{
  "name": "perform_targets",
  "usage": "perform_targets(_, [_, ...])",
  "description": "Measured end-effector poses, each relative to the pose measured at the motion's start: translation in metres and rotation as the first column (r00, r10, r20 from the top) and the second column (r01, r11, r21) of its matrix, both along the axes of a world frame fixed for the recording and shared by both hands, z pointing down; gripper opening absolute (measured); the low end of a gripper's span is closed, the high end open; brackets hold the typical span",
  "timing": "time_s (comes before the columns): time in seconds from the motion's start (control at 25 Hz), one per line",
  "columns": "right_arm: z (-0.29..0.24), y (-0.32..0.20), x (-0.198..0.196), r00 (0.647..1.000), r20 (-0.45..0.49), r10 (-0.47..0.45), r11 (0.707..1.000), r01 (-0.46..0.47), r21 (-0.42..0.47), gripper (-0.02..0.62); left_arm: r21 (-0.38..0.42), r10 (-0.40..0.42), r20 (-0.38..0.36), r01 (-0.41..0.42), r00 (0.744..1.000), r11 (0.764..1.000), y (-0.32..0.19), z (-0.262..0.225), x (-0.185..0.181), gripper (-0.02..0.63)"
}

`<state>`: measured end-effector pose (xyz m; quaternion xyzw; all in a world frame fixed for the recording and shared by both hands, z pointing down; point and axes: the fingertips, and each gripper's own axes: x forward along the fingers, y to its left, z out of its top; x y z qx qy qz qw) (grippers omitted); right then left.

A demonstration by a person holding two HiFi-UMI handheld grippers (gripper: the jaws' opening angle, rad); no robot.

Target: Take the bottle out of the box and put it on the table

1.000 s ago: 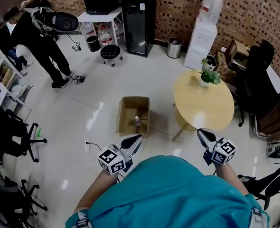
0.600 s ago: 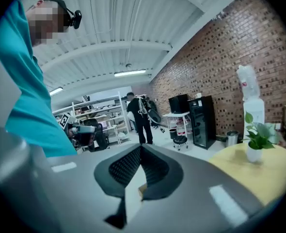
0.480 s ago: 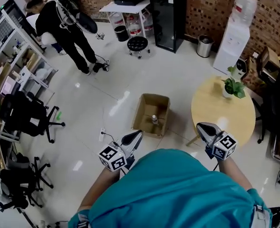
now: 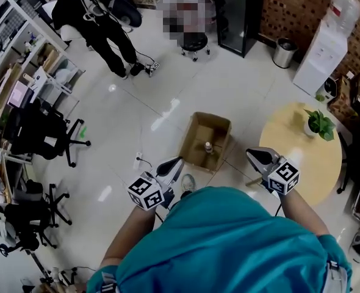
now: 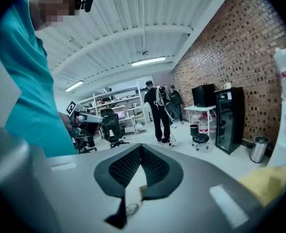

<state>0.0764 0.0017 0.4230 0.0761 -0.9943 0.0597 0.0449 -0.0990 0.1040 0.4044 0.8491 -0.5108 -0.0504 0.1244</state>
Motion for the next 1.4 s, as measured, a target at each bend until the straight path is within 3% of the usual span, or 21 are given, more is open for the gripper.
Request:
perform_targets(0.16, [0.008, -0.027, -0.086, 0.998, -0.055, 0.044, 0.997, -0.047, -0.054, 0.002, -0.021, 0.043, -0.010, -0.044, 0.999, 0.999, -0.036, 0.013, -0.084, 0.002])
perform_targets(0.28, [0.012, -0.043, -0.155, 0.990, -0.123, 0.071, 0.994, -0.081, -0.076, 0.002, -0.081, 0.093, -0.029, -0.096, 0.995, 0.992, -0.062, 0.031, -0.152, 0.001])
perform_targets(0.52, [0.034, -0.123, -0.245, 0.954, -0.276, 0.117, 0.978, -0.159, -0.135, 0.003, -0.278, 0.204, -0.048, -0.209, 0.978, 0.938, -0.146, 0.077, -0.233, 0.000])
perform_targets(0.64, [0.073, -0.163, -0.255, 0.943, -0.316, 0.105, 0.970, -0.167, -0.176, 0.003, -0.359, 0.205, -0.059, -0.213, 0.977, 0.909, -0.190, 0.115, -0.237, 0.023])
perform_targets(0.76, [0.139, -0.202, -0.251, 0.935, -0.348, 0.072, 0.955, -0.165, -0.246, 0.003, -0.460, 0.156, -0.071, -0.171, 0.985, 0.871, -0.234, 0.171, -0.224, 0.037])
perform_targets(0.96, [0.264, -0.261, -0.262, 0.914, -0.404, -0.032, 0.914, -0.137, -0.382, 0.019, -0.650, 0.107, -0.028, -0.099, 0.994, 0.753, -0.297, 0.281, -0.205, 0.069])
perform_targets(1.12, [0.370, -0.299, -0.252, 0.886, -0.457, -0.078, 0.899, -0.136, -0.417, 0.069, -0.722, 0.126, -0.034, -0.112, 0.991, 0.683, -0.339, 0.371, -0.169, 0.094])
perform_targets(1.24, [0.443, -0.313, -0.251, 0.866, -0.488, -0.106, 0.885, -0.141, -0.443, 0.087, -0.758, 0.162, 0.004, -0.103, 0.987, 0.645, -0.363, 0.446, -0.161, 0.097])
perform_targets(1.4, [0.583, -0.316, -0.263, 0.838, -0.526, -0.146, 0.864, -0.151, -0.481, 0.106, -0.805, 0.226, 0.070, -0.079, 0.972, 0.588, -0.381, 0.599, -0.170, 0.103])
